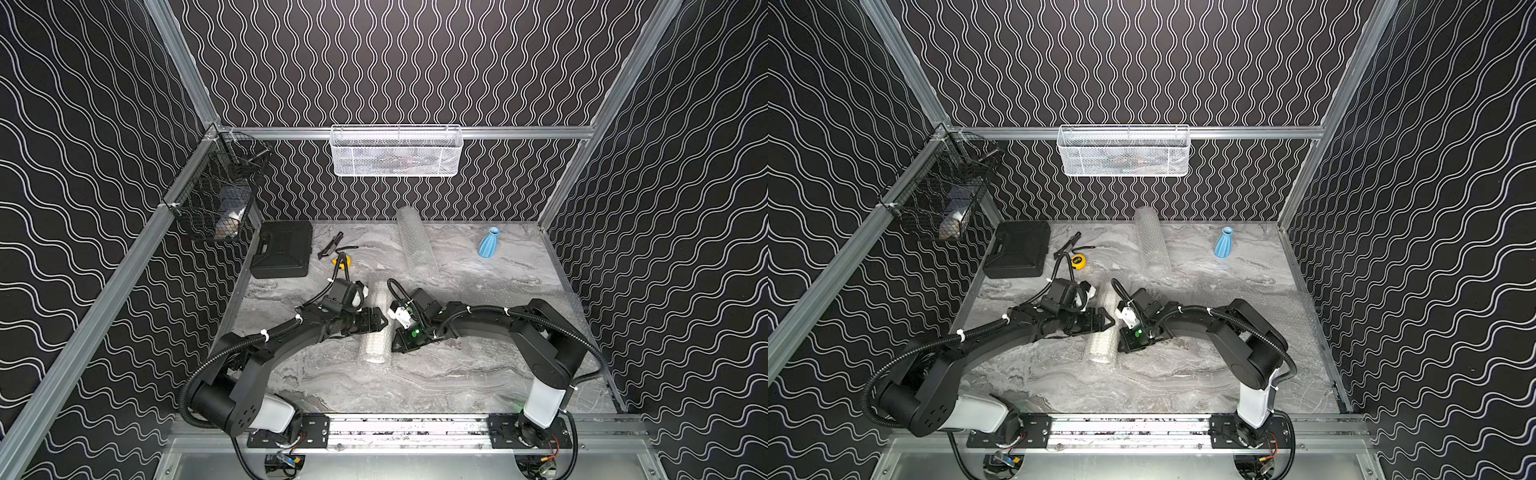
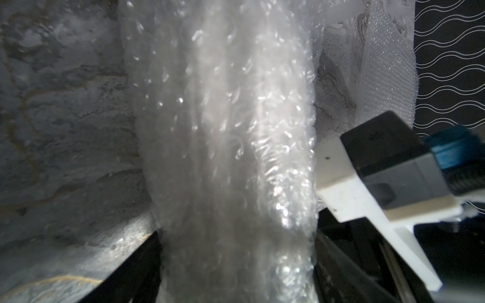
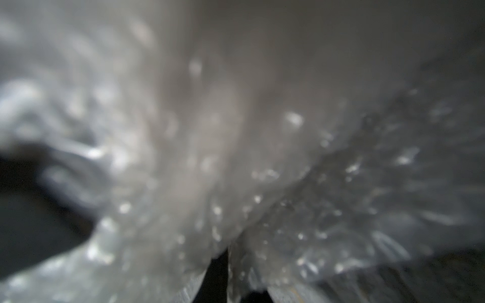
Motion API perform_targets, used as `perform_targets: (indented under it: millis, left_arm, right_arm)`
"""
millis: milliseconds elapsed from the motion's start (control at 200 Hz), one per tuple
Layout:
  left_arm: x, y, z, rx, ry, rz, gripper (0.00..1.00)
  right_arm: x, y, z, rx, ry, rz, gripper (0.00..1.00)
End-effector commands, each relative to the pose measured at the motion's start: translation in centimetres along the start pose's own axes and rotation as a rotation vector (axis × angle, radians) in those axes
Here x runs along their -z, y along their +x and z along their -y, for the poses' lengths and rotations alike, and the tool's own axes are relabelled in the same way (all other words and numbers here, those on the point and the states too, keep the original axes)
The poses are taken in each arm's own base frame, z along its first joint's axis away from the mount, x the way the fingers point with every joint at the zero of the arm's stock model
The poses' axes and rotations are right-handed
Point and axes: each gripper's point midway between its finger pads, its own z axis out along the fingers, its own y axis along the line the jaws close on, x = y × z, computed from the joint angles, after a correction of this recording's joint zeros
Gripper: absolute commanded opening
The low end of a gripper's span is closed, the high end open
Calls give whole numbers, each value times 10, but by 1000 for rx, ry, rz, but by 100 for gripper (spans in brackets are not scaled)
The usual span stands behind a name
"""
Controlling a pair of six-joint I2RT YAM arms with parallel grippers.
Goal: Unwrap the vase from the bubble wrap
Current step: Unwrap the bubble wrap at the center of the board.
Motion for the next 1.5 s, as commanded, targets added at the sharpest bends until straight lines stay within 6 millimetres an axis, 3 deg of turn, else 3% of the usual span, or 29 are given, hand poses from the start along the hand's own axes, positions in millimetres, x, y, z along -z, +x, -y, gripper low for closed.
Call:
perform_targets:
  millis: [0,150,610,871,1101,1271,1496]
  left_arm:
    - [-1,15,-15,27,-67,-50,82]
    - [0,14,-13,34,-51,-43,83]
    - [2,17,-8,48,-18,-45,82]
    - [1,19,-4,56,12,-51,82]
    - [2,19,-1,60,29,-48,83]
    - [8,15,3,44,31,-31,85]
    - [17,5,13,16,53,12,97]
  right_arm:
    - [3,6,-4,-27,-13,-14,21]
    - [9,-8,0,-122,-25,57,31]
    - [26,-51,30,-295,-46,233,33]
    - [25,-62,44,-330,-39,265,33]
    - [23,-63,42,-338,-68,275,18]
    - [40,-67,38,-307,-35,306,8]
    - [61,-68,35,-261,31,315,3]
